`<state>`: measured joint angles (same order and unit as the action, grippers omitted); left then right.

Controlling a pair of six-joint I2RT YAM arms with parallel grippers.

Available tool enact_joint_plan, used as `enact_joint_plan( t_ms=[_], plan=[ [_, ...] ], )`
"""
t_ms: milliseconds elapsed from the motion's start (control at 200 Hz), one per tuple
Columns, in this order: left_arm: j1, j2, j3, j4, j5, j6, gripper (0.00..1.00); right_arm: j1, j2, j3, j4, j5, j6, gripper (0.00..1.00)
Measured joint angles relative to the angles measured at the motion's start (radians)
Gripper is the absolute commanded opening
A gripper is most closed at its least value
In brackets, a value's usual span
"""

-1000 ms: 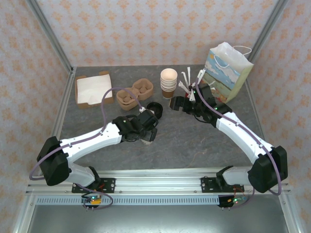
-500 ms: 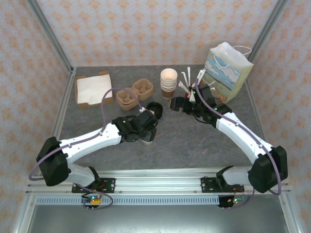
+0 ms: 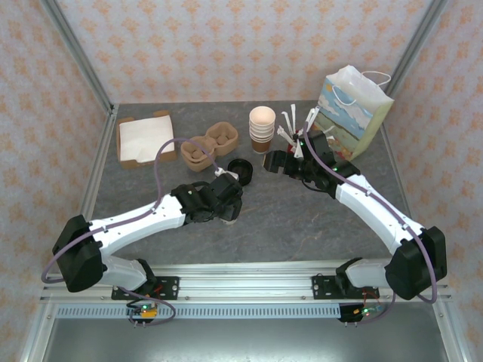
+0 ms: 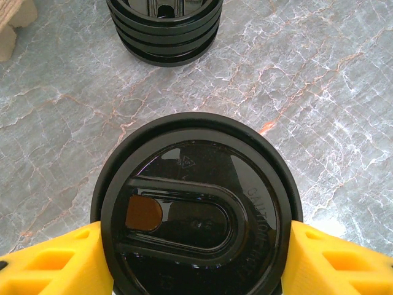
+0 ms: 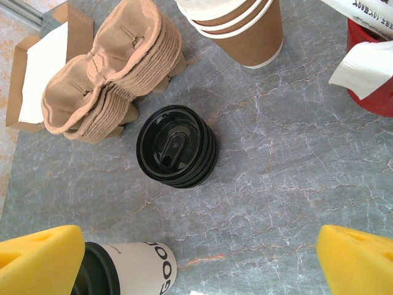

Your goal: Pack the takeout coffee

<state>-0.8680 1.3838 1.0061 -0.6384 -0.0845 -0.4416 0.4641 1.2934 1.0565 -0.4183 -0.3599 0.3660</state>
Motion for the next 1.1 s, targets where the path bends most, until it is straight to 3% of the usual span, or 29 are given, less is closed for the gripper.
enact_joint_plan(
  t_ms=[636,1101],
  plan=[
    [-0.002,0.070,0.071,-0.040,-0.011,0.025,0.58,0.000,0.011,0.000,0.000,-0.004,0.000,0.97],
    [-0.002,0.086,0.147,-0.159,0.016,0.025,0.72,0.000,0.010,0.000,0.000,-0.003,0.000,0.97]
  ],
)
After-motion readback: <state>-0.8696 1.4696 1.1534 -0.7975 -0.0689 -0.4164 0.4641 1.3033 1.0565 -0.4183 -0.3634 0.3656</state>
